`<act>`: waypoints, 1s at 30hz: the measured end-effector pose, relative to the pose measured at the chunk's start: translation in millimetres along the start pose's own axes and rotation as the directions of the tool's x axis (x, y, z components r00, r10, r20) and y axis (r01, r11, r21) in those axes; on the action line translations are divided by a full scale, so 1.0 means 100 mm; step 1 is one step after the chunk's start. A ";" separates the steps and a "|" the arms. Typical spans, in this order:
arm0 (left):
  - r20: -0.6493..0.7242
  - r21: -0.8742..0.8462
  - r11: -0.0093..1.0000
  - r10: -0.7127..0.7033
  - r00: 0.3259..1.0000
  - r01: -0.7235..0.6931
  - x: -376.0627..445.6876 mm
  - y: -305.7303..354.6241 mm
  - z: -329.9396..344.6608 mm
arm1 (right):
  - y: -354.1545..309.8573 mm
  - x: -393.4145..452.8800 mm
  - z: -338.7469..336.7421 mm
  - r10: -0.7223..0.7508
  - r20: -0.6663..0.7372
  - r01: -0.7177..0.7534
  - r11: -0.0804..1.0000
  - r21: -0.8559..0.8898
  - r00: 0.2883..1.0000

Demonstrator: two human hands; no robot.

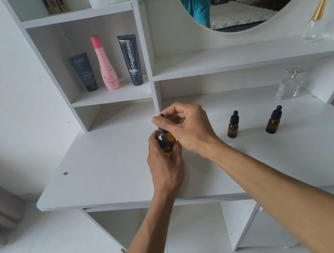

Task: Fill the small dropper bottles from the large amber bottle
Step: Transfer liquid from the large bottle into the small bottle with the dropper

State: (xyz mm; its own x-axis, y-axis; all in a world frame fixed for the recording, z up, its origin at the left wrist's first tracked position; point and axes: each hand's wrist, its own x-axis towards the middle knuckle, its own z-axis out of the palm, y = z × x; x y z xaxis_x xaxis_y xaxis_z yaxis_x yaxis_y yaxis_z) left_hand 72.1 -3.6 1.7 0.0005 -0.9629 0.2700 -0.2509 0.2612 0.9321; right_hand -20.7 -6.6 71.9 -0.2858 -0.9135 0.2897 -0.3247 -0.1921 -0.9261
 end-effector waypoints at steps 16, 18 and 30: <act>-0.054 0.057 0.997 0.050 0.997 -0.047 -0.03 0.03 0.00 | -0.07 -0.02 -0.35 -0.035 -0.053 0.037 0.999 0.039 0.998; -0.104 0.041 0.997 0.073 0.992 -0.070 -0.07 0.04 0.00 | -0.04 -0.03 -0.50 -0.057 -0.131 0.061 0.998 0.027 0.990; 0.078 0.239 0.915 0.317 0.945 -0.326 -0.36 0.21 0.41 | 0.73 -0.53 -1.11 0.074 -0.151 -0.126 0.919 -0.373 0.986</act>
State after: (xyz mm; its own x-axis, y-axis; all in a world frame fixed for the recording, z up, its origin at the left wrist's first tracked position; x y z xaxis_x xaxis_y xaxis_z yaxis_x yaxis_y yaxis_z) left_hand 27.4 33.3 1.6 -0.1544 -0.8329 0.5314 -0.4613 0.5364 0.7067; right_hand -129.5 67.5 15.7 -0.4422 -0.8603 0.2537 -0.5990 0.0727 -0.7974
